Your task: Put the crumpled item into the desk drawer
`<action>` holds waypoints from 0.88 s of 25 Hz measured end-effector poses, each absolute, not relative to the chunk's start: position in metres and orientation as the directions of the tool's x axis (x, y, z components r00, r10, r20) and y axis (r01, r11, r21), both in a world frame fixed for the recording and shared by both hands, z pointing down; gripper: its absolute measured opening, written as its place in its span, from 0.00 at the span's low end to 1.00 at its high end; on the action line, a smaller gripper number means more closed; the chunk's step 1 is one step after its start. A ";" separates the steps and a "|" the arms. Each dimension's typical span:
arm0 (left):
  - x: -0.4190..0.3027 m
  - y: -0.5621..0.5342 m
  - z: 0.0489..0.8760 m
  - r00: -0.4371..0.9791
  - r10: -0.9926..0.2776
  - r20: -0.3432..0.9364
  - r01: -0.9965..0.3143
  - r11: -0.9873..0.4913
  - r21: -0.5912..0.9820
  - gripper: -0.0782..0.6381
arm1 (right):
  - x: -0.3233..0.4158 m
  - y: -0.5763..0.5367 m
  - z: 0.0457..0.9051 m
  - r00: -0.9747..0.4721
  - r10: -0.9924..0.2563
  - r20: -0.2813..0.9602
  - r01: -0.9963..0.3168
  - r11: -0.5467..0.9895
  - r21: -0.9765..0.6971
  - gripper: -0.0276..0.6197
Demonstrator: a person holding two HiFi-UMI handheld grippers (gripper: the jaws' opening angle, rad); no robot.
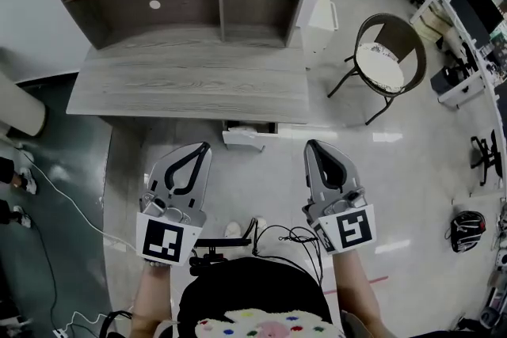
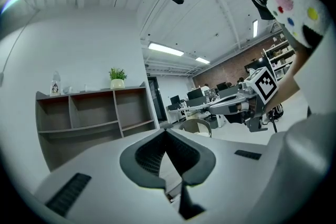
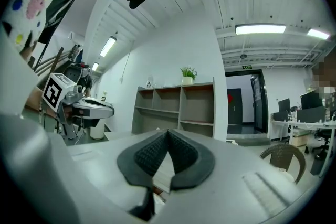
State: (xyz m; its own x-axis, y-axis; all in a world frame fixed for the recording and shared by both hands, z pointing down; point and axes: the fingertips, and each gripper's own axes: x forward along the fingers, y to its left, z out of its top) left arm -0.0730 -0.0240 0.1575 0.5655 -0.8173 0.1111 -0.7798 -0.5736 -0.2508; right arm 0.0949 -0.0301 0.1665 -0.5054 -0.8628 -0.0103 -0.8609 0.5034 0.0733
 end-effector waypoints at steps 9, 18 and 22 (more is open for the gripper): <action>-0.080 -0.024 0.145 0.553 -0.830 0.074 -0.809 -0.556 -0.191 0.12 | 0.086 -0.019 0.149 -0.524 -0.851 -0.034 -0.851 0.520 0.076 0.06; -0.086 -0.023 0.145 0.544 -0.837 0.056 -0.819 -0.544 -0.182 0.12 | 0.080 -0.017 0.150 -0.542 -0.840 -0.009 -0.834 0.537 0.123 0.06; -0.086 -0.023 0.147 0.554 -0.829 0.072 -0.806 -0.556 -0.205 0.12 | 0.077 -0.019 0.154 -0.546 -0.838 0.004 -0.832 0.542 0.120 0.06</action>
